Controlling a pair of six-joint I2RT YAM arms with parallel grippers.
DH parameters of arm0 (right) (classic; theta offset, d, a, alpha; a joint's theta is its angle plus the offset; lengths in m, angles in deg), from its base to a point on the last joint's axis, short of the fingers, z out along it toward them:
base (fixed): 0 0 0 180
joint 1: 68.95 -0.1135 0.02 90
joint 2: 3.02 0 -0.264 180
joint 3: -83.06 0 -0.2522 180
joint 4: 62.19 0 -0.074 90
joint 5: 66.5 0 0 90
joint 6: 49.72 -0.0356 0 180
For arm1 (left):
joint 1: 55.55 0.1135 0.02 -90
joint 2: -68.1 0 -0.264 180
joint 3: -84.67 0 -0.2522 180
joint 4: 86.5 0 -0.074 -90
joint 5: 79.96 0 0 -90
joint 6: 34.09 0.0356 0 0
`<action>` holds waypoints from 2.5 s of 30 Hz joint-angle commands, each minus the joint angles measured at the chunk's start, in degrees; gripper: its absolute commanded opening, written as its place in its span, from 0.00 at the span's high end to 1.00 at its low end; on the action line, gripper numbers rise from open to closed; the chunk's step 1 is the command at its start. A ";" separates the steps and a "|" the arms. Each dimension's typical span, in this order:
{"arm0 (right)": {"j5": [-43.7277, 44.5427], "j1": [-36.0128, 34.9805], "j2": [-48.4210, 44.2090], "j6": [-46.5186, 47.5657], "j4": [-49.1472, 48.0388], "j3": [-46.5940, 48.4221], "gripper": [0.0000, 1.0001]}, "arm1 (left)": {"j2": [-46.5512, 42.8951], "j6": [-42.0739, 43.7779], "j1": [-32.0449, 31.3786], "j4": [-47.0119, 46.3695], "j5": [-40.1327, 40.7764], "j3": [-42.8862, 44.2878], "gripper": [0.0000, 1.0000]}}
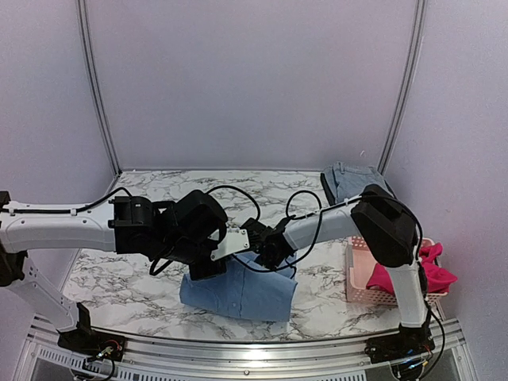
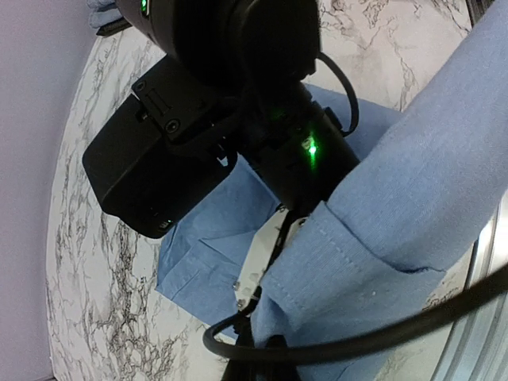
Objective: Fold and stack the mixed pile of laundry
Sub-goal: Fold the 2/3-rectangle-folded shirt at the center of the board, then adjust the square-folded shirt at the center of the board.
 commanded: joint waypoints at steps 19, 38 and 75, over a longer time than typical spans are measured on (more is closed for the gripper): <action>9.02 20.37 -1.43 -4.75 7.20 13.87 0.47 | 6.83 4.26 5.80 1.18 -11.66 3.51 1.00; 8.91 24.92 5.27 -6.18 8.53 21.37 0.46 | 27.16 10.37 17.89 -1.50 -18.99 20.41 0.92; 10.22 26.88 -14.74 2.65 8.56 -9.73 0.36 | 20.36 -34.42 37.28 -37.97 -50.51 -7.95 0.68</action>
